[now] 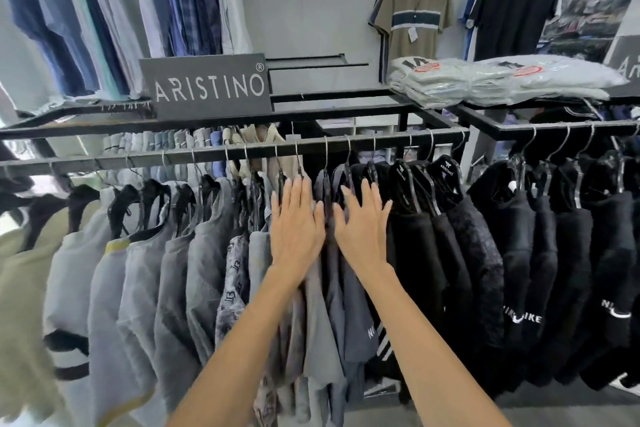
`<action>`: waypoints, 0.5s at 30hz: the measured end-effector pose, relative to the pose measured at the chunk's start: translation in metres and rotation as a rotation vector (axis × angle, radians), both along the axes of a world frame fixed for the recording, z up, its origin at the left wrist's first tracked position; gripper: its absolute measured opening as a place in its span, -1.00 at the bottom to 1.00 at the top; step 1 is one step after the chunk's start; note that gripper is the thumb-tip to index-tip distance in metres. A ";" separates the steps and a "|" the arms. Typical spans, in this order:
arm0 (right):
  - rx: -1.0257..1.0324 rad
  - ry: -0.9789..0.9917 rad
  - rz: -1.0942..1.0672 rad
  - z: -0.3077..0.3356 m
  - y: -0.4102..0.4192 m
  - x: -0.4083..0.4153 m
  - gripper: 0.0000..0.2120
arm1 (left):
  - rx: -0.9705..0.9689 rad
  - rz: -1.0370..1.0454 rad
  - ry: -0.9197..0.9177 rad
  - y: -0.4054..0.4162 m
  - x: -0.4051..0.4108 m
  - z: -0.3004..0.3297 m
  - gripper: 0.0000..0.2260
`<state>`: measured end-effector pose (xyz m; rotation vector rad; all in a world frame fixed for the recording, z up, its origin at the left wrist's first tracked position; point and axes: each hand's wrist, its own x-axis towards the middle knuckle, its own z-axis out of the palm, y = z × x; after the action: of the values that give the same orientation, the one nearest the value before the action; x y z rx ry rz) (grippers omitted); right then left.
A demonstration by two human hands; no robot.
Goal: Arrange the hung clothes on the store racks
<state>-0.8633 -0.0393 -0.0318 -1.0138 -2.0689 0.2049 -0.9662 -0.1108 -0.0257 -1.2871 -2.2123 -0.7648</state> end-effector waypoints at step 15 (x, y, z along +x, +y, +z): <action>-0.171 -0.344 -0.036 -0.019 -0.081 -0.088 -0.33 | -0.275 0.013 -0.171 -0.099 -0.090 -0.040 -0.30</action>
<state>-0.9513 -0.1201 -0.0508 -1.2606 -2.3714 0.2029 -1.0567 -0.2103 -0.0658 -1.3766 -2.5314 -0.6006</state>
